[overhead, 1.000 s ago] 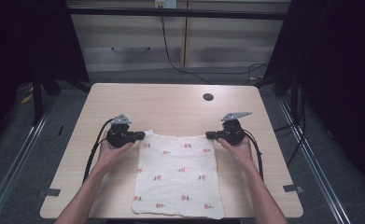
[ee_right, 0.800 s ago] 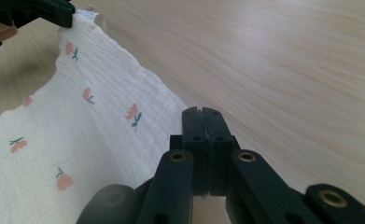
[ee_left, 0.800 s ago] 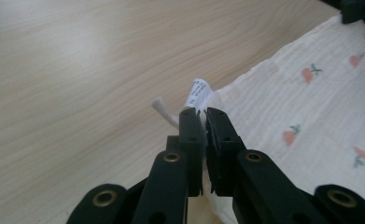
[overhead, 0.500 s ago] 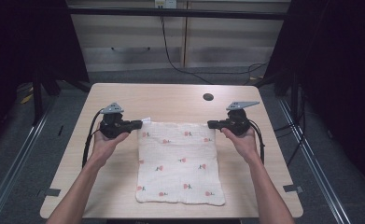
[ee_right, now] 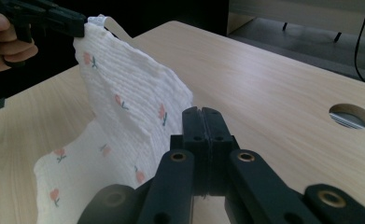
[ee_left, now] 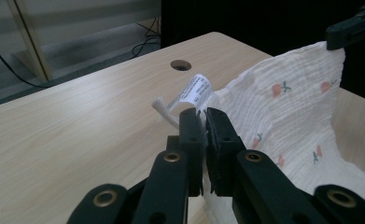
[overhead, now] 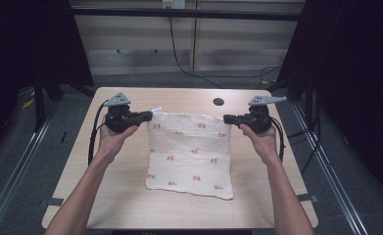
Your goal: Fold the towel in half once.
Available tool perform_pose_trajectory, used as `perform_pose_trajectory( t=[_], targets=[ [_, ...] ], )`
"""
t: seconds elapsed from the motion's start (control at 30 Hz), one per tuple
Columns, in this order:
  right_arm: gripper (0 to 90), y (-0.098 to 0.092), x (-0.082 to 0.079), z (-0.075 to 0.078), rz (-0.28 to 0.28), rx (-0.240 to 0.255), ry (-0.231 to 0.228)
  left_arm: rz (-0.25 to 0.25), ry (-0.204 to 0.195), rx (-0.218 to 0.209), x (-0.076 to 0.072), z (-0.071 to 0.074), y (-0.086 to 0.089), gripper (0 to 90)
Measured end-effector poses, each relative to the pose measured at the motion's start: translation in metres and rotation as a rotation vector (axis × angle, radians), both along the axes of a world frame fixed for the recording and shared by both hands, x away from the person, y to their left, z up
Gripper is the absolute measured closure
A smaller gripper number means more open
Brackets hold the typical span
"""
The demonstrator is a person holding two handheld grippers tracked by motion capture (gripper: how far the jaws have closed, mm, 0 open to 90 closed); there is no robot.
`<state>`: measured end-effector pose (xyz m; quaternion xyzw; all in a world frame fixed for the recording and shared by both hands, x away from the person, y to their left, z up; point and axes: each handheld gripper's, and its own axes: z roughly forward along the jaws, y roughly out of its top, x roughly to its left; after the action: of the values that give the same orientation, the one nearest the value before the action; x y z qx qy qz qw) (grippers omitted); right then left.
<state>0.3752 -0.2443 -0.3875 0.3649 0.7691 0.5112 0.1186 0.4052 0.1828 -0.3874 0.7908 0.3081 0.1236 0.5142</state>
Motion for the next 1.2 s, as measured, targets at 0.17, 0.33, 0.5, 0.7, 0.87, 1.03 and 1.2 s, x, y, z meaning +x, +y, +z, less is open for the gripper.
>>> perform_pose_trajectory(
  t=[0.17, 0.33, 0.5, 0.7, 0.87, 1.03, 1.2],
  targets=[
    [89.7, -0.001, -0.011, -0.016, 0.024, 0.0, 0.029, -0.005, 0.042, 0.015, -0.005, -0.024, 0.003, 85.8],
    [89.7, 0.0, -0.021, -0.029, 0.045, -0.025, 0.056, -0.021, 0.039, 0.024, -0.016, -0.031, 0.008, 85.8],
    [89.7, 0.0, -0.033, -0.04, 0.067, -0.042, 0.078, -0.029, 0.038, 0.031, -0.026, -0.035, 0.015, 85.8],
    [89.7, -0.001, -0.047, -0.045, 0.073, -0.051, 0.083, -0.061, 0.041, 0.04, -0.045, -0.038, 0.014, 85.8],
    [89.7, -0.004, -0.06, -0.045, 0.072, -0.028, 0.071, -0.105, 0.009, 0.064, -0.063, -0.032, 0.009, 85.8],
    [89.7, -0.003, -0.078, -0.055, 0.086, -0.045, 0.091, -0.106, 0.04, 0.061, -0.073, -0.044, 0.016, 85.8],
    [89.6, -0.003, -0.095, -0.063, 0.102, -0.049, 0.112, -0.122, 0.052, 0.076, -0.095, -0.055, 0.02, 85.7]
  ],
)
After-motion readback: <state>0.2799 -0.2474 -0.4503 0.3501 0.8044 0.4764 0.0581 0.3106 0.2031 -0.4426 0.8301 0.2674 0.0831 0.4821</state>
